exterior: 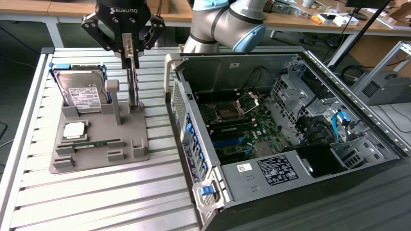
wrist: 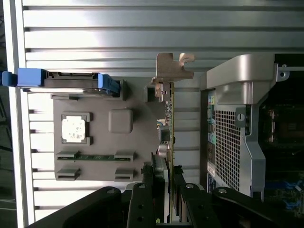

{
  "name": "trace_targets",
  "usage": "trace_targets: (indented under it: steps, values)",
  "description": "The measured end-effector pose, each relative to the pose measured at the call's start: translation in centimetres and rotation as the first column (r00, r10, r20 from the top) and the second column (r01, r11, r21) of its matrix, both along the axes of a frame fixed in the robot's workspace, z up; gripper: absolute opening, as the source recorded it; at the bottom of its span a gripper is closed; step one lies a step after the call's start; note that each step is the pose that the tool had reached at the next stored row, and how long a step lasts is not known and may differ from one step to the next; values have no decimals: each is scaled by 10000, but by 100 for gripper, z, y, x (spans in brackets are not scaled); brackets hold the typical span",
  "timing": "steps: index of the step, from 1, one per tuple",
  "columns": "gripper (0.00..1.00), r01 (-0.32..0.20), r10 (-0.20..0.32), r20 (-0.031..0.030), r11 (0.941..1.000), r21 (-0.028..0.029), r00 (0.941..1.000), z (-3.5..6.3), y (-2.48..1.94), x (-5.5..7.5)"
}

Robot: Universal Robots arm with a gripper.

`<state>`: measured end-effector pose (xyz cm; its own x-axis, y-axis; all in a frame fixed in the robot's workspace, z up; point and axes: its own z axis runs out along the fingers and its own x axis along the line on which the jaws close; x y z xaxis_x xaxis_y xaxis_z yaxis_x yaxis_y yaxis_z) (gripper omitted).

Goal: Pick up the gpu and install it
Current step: 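Pick up the gpu and move the gpu toward the slot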

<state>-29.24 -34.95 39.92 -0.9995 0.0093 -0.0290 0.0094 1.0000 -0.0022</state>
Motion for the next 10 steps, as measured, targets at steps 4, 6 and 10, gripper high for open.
trace_targets:
  steps: [4,6,10]
  values:
    - [27,0,0,0,10000,0,10000,23,0,0]
    - [27,0,0,0,10000,0,10000,30,0,0]
    - [27,0,0,-1,10000,-1,10000,44,0,0]
